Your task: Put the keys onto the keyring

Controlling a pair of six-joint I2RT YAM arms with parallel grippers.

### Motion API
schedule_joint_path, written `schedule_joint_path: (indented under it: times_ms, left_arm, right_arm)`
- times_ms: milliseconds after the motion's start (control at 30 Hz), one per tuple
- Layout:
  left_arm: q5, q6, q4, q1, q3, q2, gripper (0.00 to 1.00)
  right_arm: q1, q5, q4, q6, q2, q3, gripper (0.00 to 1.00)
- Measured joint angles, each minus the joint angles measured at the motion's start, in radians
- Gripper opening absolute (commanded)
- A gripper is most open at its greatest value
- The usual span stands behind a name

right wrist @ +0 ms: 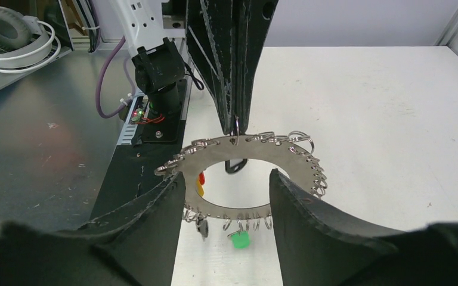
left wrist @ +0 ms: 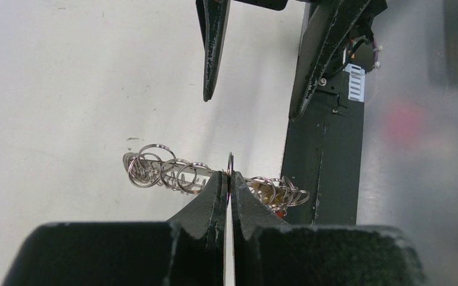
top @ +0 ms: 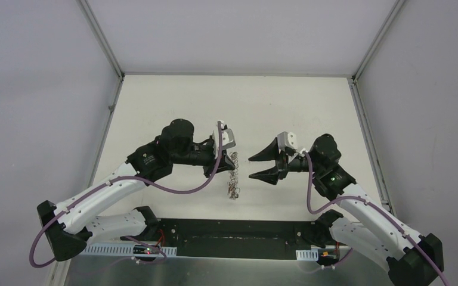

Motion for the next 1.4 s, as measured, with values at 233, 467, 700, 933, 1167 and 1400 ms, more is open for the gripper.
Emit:
schedule_joint_path:
  times_ms: [233, 467, 700, 933, 1167, 1400]
  left_arm:
    - [-0.075, 0.03, -0.259, -0.008, 0.2, 0.071, 0.0]
    - [-0.185, 0.06, -0.522, -0.054, 0.398, 0.207, 0.0]
    - [-0.309, 0.079, -0.724, -0.136, 0.586, 0.327, 0.0]
    - [-0.39, 0.078, -0.842, -0.172, 0.721, 0.405, 0.0]
    - [-0.413, 0.079, -0.883, -0.174, 0.721, 0.407, 0.0]
    - [-0.412, 0.083, -0.883, -0.185, 0.72, 0.407, 0.0]
  right_arm:
    - [0.01, 0.008, 0.035, 0.052, 0.055, 0.043, 0.57]
    - [0.042, 0.102, 0.165, 0.187, 0.114, 0.044, 0.54]
    - [0.088, 0.157, 0.323, 0.29, 0.188, 0.044, 0.38]
    - [0.137, 0.163, 0.434, 0.326, 0.251, 0.027, 0.29]
    - [0.156, 0.158, 0.486, 0.332, 0.289, 0.019, 0.24]
    - [0.168, 0.15, 0.517, 0.332, 0.333, 0.019, 0.22]
